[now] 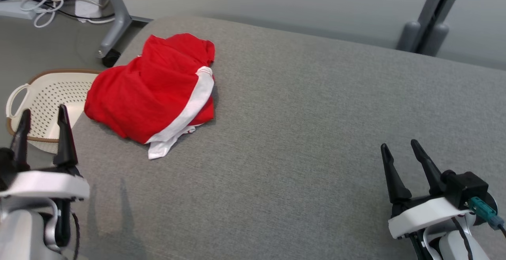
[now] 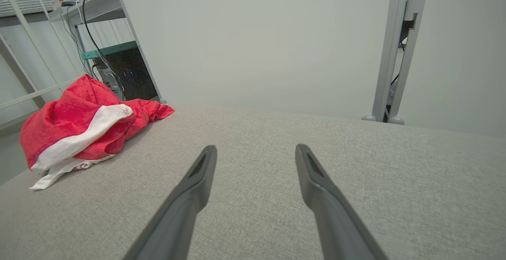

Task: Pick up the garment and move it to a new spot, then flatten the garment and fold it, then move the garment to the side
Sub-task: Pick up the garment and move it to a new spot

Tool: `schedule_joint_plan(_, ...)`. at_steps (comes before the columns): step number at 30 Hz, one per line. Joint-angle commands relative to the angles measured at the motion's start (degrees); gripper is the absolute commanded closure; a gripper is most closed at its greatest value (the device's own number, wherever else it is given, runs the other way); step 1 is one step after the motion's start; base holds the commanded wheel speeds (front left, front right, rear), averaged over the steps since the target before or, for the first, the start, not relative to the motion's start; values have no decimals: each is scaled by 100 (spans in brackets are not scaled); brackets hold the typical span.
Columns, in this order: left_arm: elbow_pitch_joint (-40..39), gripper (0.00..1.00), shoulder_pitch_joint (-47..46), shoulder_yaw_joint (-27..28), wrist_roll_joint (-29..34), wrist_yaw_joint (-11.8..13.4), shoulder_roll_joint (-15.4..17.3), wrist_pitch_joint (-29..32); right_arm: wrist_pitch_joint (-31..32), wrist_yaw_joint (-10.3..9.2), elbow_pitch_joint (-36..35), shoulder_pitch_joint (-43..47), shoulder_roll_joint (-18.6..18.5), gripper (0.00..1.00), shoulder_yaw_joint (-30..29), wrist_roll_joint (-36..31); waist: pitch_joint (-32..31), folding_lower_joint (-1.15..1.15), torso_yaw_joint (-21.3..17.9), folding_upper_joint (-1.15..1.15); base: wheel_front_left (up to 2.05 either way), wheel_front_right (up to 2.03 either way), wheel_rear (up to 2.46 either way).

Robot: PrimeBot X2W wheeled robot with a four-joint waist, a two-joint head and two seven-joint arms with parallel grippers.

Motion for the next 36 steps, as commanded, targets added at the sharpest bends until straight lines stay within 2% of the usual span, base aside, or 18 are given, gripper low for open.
schedule_joint_plan(1, 13, 0, -200, 37, -92, -42, 32, -15, -31, 11, -2, -92, -55, 0, -21, -28, 336, 0, -336, 0, 0, 0, 0)
schedule_joint_plan(10, 145, 0, -1359, 373, -472, -129, 528, 270, -31, 11, -208, -531, -150, 0, -174, -126, 1245, 0, -1316, 0, 0, 0, 0)
schedule_joint_plan(19, 566, 0, -1850, 594, -582, 6, 1071, 856, -32, 11, -492, -687, -88, 0, -347, -170, 1795, 0, -2080, 0, 0, 0, 0)
schedule_joint_plan(26, 969, 0, -1819, 545, -485, 195, 1376, 1544, -32, 11, -543, -602, -44, 0, -411, -179, 1779, 0, -2255, 0, 0, 0, 0)
schedule_joint_plan(36, 1363, 0, -1740, 423, -784, 366, 1445, 3397, -32, 11, -501, -559, -2, 0, -348, -210, 1530, 0, -2302, 0, 0, 0, 0)
